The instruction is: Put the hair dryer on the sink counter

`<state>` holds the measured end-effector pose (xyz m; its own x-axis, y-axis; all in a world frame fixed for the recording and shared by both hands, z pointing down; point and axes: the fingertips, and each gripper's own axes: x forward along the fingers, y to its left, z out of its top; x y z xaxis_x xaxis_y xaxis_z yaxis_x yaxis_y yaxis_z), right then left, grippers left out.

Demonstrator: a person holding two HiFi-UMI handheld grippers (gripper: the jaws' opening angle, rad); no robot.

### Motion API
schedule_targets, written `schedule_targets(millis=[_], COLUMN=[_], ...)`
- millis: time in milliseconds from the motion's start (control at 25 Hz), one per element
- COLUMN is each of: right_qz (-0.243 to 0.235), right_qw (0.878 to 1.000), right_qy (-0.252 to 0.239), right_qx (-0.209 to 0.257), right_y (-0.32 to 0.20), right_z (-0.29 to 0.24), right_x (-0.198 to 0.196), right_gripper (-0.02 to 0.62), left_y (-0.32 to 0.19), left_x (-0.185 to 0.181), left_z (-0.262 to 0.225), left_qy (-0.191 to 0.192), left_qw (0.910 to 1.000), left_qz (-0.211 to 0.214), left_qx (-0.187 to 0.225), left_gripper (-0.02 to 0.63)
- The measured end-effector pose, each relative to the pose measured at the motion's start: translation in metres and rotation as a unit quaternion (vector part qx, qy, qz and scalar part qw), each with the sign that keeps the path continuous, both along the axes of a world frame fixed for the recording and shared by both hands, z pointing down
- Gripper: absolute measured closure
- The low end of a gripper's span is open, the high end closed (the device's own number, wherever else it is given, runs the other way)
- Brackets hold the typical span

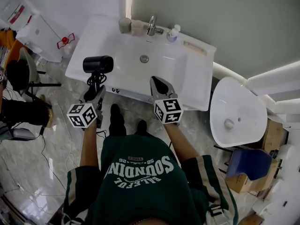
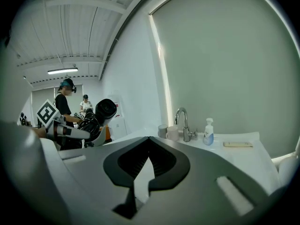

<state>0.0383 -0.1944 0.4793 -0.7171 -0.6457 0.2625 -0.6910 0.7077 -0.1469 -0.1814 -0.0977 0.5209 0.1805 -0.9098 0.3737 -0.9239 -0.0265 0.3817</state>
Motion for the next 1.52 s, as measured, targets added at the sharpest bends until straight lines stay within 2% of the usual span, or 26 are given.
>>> schedule_targets(millis=[440, 600, 840, 1080, 1520], right_qz=[0.057, 0.074, 0.101, 0.130, 0.180], right_qw=[0.998, 0.997, 0.995, 0.991, 0.981], right_qy=[0.006, 0.010, 0.024, 0.033, 0.054], right_qx=[0.006, 0.005, -0.011, -0.026, -0.054], right_y=[-0.077, -0.099, -0.107, -0.116, -0.122], right_z=[-0.001, -0.002, 0.010, 0.022, 0.044], right_x=[-0.067, -0.080, -0.101, -0.110, -0.107], right_gripper=[0.591, 0.591, 0.591, 0.591, 0.591], left_y=[-0.098, -0.130, -0.145, -0.160, -0.217], left_x=[-0.083, -0.104, -0.144, -0.168, -0.201], left_z=[0.010, 0.017, 0.039, 0.072, 0.113], left_qy=[-0.012, -0.015, -0.019, -0.022, -0.030], left_qw=[0.9986, 0.9977, 0.9958, 0.9924, 0.9865], left_qz=[0.051, 0.064, 0.079, 0.093, 0.117], left_qx=[-0.008, -0.016, -0.043, -0.077, -0.111], left_gripper=[0.379, 0.379, 0.379, 0.379, 0.379])
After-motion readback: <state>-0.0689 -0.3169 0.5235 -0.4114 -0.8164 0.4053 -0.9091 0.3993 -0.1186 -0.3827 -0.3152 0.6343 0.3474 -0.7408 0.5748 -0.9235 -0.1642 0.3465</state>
